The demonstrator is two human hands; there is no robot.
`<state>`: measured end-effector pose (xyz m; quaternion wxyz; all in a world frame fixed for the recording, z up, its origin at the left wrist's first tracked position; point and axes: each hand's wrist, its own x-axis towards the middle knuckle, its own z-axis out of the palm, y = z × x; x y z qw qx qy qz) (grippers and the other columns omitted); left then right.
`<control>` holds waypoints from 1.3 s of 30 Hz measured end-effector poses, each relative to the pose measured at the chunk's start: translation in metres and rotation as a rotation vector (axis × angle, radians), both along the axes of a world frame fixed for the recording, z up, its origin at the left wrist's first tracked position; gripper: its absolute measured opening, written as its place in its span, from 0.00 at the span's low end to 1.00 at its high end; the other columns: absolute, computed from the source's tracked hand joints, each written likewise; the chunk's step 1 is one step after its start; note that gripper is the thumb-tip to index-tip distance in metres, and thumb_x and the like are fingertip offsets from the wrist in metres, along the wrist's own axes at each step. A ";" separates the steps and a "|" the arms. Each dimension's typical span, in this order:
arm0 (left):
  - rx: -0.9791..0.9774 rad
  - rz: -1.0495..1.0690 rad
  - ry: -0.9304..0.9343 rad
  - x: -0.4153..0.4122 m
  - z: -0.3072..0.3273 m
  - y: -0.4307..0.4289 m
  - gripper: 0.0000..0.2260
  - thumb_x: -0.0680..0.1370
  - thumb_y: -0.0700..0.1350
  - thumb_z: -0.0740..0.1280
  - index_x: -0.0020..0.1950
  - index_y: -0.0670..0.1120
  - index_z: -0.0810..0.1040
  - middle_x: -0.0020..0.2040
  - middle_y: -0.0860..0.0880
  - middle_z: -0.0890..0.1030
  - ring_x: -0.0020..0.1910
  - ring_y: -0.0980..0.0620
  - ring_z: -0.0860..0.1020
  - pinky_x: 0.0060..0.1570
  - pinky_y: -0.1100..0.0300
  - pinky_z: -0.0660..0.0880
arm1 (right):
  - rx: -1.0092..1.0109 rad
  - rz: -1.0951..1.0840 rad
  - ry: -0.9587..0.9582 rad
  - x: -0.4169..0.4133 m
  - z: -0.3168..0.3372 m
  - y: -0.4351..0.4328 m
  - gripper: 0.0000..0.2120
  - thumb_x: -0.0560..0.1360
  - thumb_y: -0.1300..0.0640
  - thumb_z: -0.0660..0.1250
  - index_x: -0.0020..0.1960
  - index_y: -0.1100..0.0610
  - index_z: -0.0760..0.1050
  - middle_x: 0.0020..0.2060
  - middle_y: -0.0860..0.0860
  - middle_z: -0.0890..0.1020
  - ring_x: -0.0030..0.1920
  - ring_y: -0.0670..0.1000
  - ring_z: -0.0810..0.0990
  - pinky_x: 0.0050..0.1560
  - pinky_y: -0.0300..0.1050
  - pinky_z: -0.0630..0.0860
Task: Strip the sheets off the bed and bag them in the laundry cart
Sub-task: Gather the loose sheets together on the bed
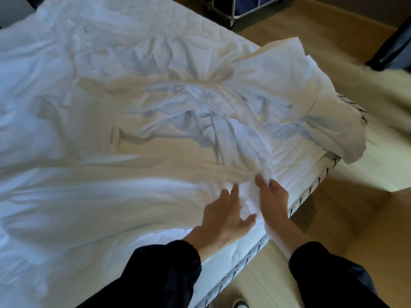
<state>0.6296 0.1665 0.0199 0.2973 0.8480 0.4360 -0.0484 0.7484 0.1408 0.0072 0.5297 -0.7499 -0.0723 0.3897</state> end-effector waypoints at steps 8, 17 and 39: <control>-0.044 0.053 -0.230 0.035 0.001 0.011 0.28 0.78 0.54 0.63 0.73 0.44 0.59 0.59 0.50 0.72 0.55 0.50 0.75 0.55 0.55 0.73 | 0.009 0.068 0.116 0.009 -0.008 -0.014 0.22 0.80 0.50 0.61 0.35 0.66 0.74 0.25 0.56 0.69 0.28 0.50 0.68 0.30 0.40 0.65; 0.001 0.011 -0.380 0.038 -0.006 0.017 0.07 0.80 0.46 0.60 0.55 0.49 0.74 0.46 0.50 0.77 0.46 0.54 0.76 0.48 0.58 0.72 | -0.011 0.096 -0.108 0.010 -0.005 -0.011 0.13 0.78 0.64 0.61 0.36 0.68 0.70 0.28 0.57 0.72 0.29 0.50 0.71 0.31 0.44 0.70; 0.056 -0.088 -0.250 -0.043 -0.035 0.019 0.18 0.74 0.49 0.58 0.61 0.47 0.75 0.52 0.50 0.79 0.49 0.50 0.78 0.52 0.49 0.75 | -0.202 0.186 -0.592 -0.037 0.006 0.000 0.32 0.72 0.63 0.68 0.73 0.57 0.59 0.73 0.57 0.60 0.69 0.57 0.64 0.70 0.53 0.62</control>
